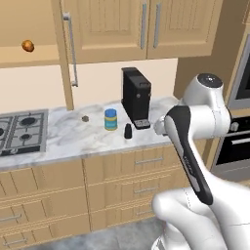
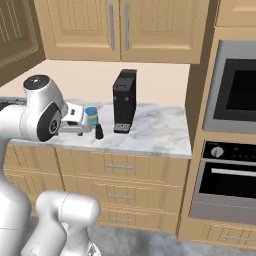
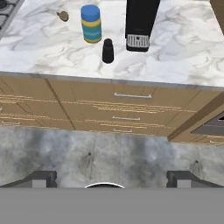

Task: Pick the shaker and mayonnaise from the counter and place them in the cabinet.

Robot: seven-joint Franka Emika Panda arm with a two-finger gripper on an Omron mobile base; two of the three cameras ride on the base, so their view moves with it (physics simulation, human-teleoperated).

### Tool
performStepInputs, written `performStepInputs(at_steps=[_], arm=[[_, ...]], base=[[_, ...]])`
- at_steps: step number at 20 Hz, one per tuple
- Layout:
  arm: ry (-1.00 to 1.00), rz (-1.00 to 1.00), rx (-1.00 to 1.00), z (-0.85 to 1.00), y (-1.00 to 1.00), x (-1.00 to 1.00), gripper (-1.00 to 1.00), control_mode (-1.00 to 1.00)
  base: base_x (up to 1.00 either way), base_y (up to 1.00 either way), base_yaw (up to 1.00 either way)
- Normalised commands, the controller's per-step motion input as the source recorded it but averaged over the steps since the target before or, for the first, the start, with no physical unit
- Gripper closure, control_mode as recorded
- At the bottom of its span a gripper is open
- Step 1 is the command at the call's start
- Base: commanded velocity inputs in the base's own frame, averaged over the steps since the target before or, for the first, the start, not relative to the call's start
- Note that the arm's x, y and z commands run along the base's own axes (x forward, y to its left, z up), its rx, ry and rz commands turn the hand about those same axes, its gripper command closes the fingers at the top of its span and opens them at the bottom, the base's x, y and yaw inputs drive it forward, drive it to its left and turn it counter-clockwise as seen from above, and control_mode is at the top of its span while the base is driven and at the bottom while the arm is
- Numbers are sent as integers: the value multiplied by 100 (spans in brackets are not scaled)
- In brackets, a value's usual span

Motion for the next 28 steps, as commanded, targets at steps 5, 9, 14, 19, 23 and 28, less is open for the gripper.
performStepInputs(at_steps=[5,9,14,19,23,28], arm=[[0,0,0,0,0,0,-100,100],[0,0,0,0,0,0,-100,100],[0,0,0,0,0,0,-100,100],[0,0,0,0,0,0,-100,100],[0,0,0,0,2,4,-100,-100],[0,0,0,-18,19,28,-100,-100]], base=[[54,-24,1],[66,-1,2],[56,0,0],[32,1,0],[0,0,0],[0,0,0]])
